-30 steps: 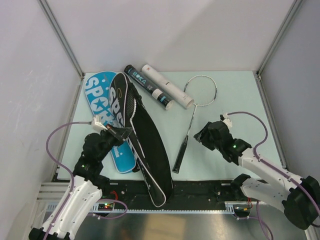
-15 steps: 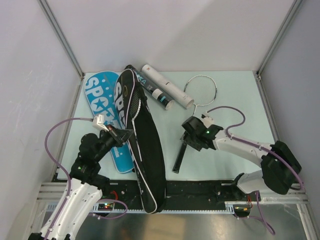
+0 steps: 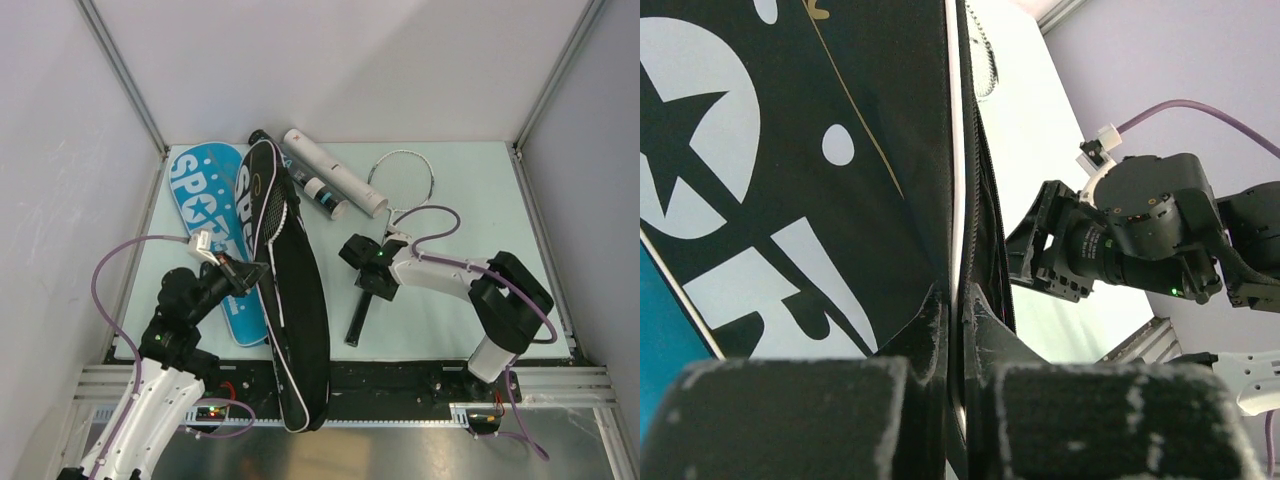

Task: Pack up the badminton gear
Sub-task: Pick up the racket from the center of the board.

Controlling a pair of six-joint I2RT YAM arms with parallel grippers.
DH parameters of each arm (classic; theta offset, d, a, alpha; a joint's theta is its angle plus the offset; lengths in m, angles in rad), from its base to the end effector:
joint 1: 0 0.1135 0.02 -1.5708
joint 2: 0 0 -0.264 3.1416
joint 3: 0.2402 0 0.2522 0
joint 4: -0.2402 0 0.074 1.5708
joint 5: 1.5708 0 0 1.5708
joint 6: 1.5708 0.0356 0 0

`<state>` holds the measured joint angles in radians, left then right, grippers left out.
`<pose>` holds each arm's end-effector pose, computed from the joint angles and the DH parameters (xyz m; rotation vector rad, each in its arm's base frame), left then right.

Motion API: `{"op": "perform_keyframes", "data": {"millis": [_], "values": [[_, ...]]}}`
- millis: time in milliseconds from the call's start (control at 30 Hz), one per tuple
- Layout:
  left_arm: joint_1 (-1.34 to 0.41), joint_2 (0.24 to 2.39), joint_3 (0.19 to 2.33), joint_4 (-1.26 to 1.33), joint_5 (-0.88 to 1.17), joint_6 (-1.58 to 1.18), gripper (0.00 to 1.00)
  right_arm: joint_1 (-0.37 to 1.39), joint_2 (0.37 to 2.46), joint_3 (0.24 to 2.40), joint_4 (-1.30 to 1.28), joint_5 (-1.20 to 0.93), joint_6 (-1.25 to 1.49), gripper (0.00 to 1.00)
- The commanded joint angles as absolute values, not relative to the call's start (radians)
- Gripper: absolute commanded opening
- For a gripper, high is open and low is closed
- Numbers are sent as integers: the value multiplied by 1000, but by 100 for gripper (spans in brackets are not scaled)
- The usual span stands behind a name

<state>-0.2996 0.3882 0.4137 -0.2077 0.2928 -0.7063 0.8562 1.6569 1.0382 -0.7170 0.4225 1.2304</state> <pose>0.1167 -0.0468 0.2601 -0.1502 1.8459 -0.9752 0.2088 0.2184 0.1798 0.5612 2.6018 -0.0157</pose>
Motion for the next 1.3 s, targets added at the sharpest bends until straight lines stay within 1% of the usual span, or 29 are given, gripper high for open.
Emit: {"op": "perform_keyframes", "data": {"millis": [0, 133, 233, 467, 600, 700, 767, 800, 867, 967, 1000, 1033, 1133, 1200, 1267], "values": [[-295, 385, 464, -119, 322, -687, 0, 857, 1714, 1074, -772, 488, 1211, 52], [-295, 379, 465, -118, 321, -699, 0, 832, 1730, 1068, -802, 498, 1196, 44], [-295, 391, 463, -119, 319, -708, 0, 788, 1719, 1030, -800, 468, 1178, 37], [-288, 419, 473, -118, 336, -743, 0, 701, 1605, 847, -644, 380, 1095, 19], [-283, 430, 481, -119, 339, -746, 0, 655, 1518, 752, -535, 331, 1034, 14], [-278, 433, 479, -120, 338, -753, 0, 625, 1484, 731, -533, 337, 1011, 8], [-277, 434, 479, -120, 336, -758, 0, 603, 1473, 721, -538, 347, 997, 5], [-276, 435, 479, -120, 334, -759, 0, 591, 1470, 716, -535, 345, 990, 6], [-273, 435, 480, -120, 333, -758, 0, 578, 1465, 706, -523, 331, 977, 15], [-270, 433, 484, -121, 333, -759, 0, 573, 1469, 703, -520, 315, 955, 41], [-269, 431, 484, -122, 332, -760, 0, 574, 1471, 703, -521, 309, 949, 46], [-268, 429, 485, -122, 331, -762, 0, 572, 1473, 703, -520, 301, 938, 49], [-266, 423, 485, -121, 331, -766, 0, 567, 1479, 703, -530, 287, 909, 53], [-266, 421, 485, -122, 332, -768, 0, 560, 1485, 704, -537, 281, 895, 53], [-266, 419, 485, -124, 333, -768, 0, 555, 1499, 712, -545, 276, 870, 50]]}}
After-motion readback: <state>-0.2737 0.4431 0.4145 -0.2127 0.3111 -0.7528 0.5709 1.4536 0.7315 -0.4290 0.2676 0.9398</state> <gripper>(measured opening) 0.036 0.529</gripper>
